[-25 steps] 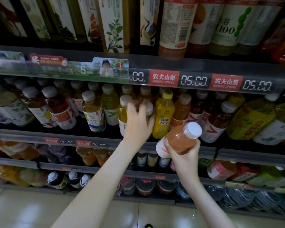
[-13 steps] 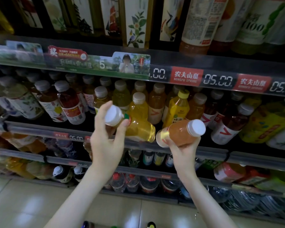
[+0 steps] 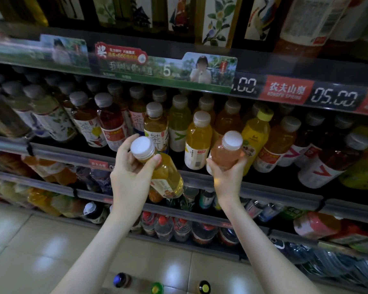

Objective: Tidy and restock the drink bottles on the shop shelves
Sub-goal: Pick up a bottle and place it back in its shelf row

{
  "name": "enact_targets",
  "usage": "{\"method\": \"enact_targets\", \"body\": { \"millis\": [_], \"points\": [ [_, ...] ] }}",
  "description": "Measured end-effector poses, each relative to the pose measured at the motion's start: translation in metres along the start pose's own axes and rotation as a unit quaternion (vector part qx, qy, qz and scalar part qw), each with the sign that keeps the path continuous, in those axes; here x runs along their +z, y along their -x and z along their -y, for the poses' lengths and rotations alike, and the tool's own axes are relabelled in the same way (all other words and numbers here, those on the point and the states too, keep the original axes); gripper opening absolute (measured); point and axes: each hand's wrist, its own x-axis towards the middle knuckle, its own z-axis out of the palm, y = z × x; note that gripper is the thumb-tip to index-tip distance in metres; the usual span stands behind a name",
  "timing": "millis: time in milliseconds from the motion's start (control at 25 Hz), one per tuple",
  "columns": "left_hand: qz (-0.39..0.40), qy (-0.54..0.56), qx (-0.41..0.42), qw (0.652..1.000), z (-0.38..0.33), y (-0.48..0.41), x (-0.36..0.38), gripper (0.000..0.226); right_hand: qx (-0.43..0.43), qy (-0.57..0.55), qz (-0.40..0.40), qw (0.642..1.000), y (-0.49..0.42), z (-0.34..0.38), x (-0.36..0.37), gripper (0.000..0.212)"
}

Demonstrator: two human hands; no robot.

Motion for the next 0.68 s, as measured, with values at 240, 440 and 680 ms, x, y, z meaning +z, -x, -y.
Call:
{"method": "enact_targets", "body": {
  "millis": [240,440,680],
  "points": [
    [0.032,-0.011,0.000,0.999,-0.004,0.002,0.009,0.050,0.010,0.016,0.019,1.000,-0.005,0.006,0.006,0.067],
    [0.049,-0.020,0.001,0.999,-0.004,0.002,0.019,0.052,0.002,0.125,0.028,0.992,-0.008,0.009,0.006,0.076],
    [0.068,-0.034,-0.018,0.997,-0.004,0.006,0.026,0.051,-0.024,0.423,-0.021,0.906,-0.010,0.030,0.001,0.089]
  ]
}}
